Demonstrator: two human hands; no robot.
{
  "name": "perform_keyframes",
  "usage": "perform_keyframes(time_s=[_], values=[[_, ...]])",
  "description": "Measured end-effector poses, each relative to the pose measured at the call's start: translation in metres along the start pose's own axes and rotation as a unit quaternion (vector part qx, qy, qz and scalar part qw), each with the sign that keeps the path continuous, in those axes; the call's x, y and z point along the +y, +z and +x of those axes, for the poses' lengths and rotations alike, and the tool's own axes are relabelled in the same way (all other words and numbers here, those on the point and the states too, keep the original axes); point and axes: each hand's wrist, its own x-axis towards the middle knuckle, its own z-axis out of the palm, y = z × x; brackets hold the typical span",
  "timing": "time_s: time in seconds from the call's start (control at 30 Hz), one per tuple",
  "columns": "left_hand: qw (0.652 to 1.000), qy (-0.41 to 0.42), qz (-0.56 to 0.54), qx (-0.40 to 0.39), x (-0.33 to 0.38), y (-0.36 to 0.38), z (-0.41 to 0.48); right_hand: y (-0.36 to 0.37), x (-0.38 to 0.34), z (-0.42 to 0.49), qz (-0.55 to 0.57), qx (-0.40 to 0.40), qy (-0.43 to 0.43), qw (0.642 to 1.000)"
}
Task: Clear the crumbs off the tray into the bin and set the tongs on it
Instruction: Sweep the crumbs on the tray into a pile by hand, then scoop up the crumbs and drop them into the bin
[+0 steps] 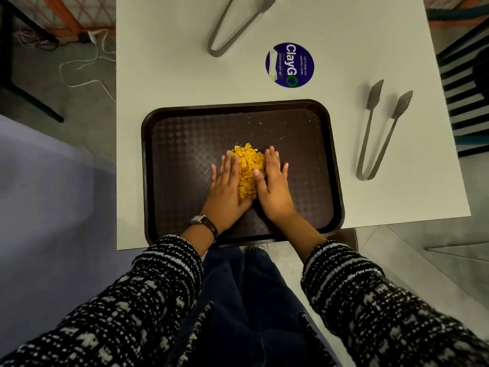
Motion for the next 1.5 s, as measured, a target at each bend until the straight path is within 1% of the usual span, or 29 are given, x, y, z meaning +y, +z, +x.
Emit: perform_keyframes(time_s=[0.1, 0.27, 0.37, 0.43, 0.5, 0.6, 0.67, 0.73, 0.8, 0.83, 0.93, 1.0, 1.03, 1.07, 1.1, 1.13, 1.17, 1.2, 1.3, 1.43, 1.5], values=[[0.999, 0.016, -0.025, 0.024, 0.002, 0.001, 0.005, 0.004, 0.0, 0.006, -0.003, 0.0, 0.011, 1.0], [0.994, -0.012, -0.081, 0.071, 0.014, 0.009, 0.012, 0.014, -0.004, 0.002, 0.019, 0.006, 0.008, 1.0], [0.993, -0.038, -0.09, 0.068, 0.021, 0.015, 0.018, 0.022, -0.006, 0.001, 0.049, 0.011, 0.01, 0.999], [0.99, -0.062, -0.107, 0.07, 0.026, 0.017, 0.023, 0.026, -0.008, 0.001, 0.089, 0.016, 0.023, 0.996], [0.981, -0.079, -0.153, 0.088, 0.029, 0.02, 0.027, 0.028, -0.013, 0.001, 0.14, 0.018, 0.04, 0.989], [0.96, -0.099, -0.228, 0.126, 0.033, 0.024, 0.029, 0.027, -0.025, -0.003, 0.239, 0.024, 0.074, 0.968], [0.929, -0.106, -0.325, 0.145, 0.039, 0.021, 0.026, 0.021, -0.032, -0.005, 0.35, 0.05, 0.103, 0.93], [0.889, -0.108, -0.413, 0.168, 0.048, 0.014, 0.022, 0.015, -0.036, -0.005, 0.464, 0.071, 0.14, 0.872], [0.849, -0.117, -0.479, 0.19, 0.053, 0.009, 0.022, 0.011, -0.037, -0.004, 0.551, 0.064, 0.158, 0.817], [0.824, -0.125, -0.516, 0.197, 0.055, 0.006, 0.023, 0.011, -0.037, -0.003, 0.58, 0.059, 0.163, 0.796], [0.729, -0.165, -0.63, 0.211, 0.06, -0.008, 0.025, 0.011, -0.044, 0.003, 0.652, 0.061, 0.188, 0.732], [0.654, -0.197, -0.699, 0.209, 0.064, -0.02, 0.025, 0.012, -0.05, 0.007, 0.706, 0.061, 0.205, 0.675], [0.613, -0.211, -0.734, 0.203, 0.065, -0.025, 0.025, 0.012, -0.052, 0.008, 0.723, 0.059, 0.213, 0.655], [0.568, -0.221, -0.769, 0.192, 0.065, -0.029, 0.027, 0.011, -0.055, 0.009, 0.73, 0.06, 0.217, 0.646], [0.527, -0.226, -0.799, 0.181, 0.066, -0.034, 0.028, 0.01, -0.057, 0.01, 0.727, 0.067, 0.221, 0.647], [0.497, -0.229, -0.819, 0.172, 0.066, -0.036, 0.031, 0.009, -0.059, 0.01, 0.725, 0.073, 0.221, 0.649], [0.483, -0.232, -0.828, 0.167, 0.066, -0.039, 0.033, 0.007, -0.062, 0.011, 0.721, 0.076, 0.219, 0.653], [0.477, -0.234, -0.831, 0.167, 0.067, -0.041, 0.035, 0.004, -0.066, 0.011, 0.716, 0.078, 0.218, 0.659], [0.477, -0.231, -0.833, 0.161, 0.072, -0.049, 0.034, -0.004, -0.075, 0.01, 0.703, 0.087, 0.209, 0.674], [0.483, -0.217, -0.833, 0.161, 0.084, -0.061, 0.031, -0.019, -0.085, 0.006, 0.708, 0.086, 0.194, 0.674], [0.482, -0.214, -0.834, 0.161, 0.092, -0.064, 0.027, -0.026, -0.088, 0.002, 0.715, 0.084, 0.188, 0.668]])
